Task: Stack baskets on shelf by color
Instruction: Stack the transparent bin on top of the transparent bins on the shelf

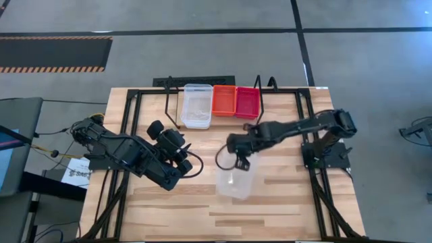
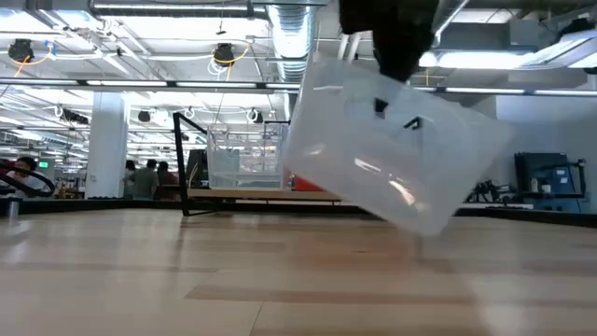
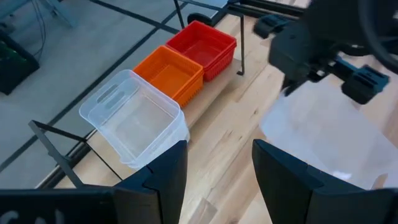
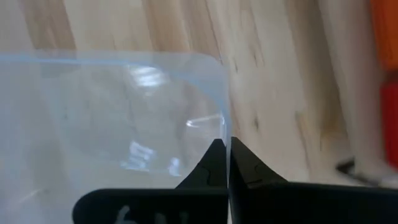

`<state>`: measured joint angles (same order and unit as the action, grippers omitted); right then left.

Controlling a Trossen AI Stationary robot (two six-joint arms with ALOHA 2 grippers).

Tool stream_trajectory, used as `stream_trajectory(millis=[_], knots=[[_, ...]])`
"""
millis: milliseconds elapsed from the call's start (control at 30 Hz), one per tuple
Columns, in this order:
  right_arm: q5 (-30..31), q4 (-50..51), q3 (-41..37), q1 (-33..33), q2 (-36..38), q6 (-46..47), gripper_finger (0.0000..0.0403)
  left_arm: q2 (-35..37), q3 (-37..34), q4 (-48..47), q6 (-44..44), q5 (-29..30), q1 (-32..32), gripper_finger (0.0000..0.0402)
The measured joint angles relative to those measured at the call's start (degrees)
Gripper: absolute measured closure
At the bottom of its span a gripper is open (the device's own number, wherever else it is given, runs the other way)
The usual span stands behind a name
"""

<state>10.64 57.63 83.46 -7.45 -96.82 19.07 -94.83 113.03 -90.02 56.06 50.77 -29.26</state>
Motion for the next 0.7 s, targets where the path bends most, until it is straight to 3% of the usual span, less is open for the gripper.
stream_trajectory(millis=[300,700], knots=[[-4.08,-3.71,-0.11,5.04,-1.71,-12.04,0.0402,0.0,0.0,0.0,1.61,0.68,0.0,0.0233],[-6.65,-5.92,0.0,3.72,-10.23,-17.6,0.0401,-0.02,0.0,0.02,3.1,0.91,0.0,0.0233]])
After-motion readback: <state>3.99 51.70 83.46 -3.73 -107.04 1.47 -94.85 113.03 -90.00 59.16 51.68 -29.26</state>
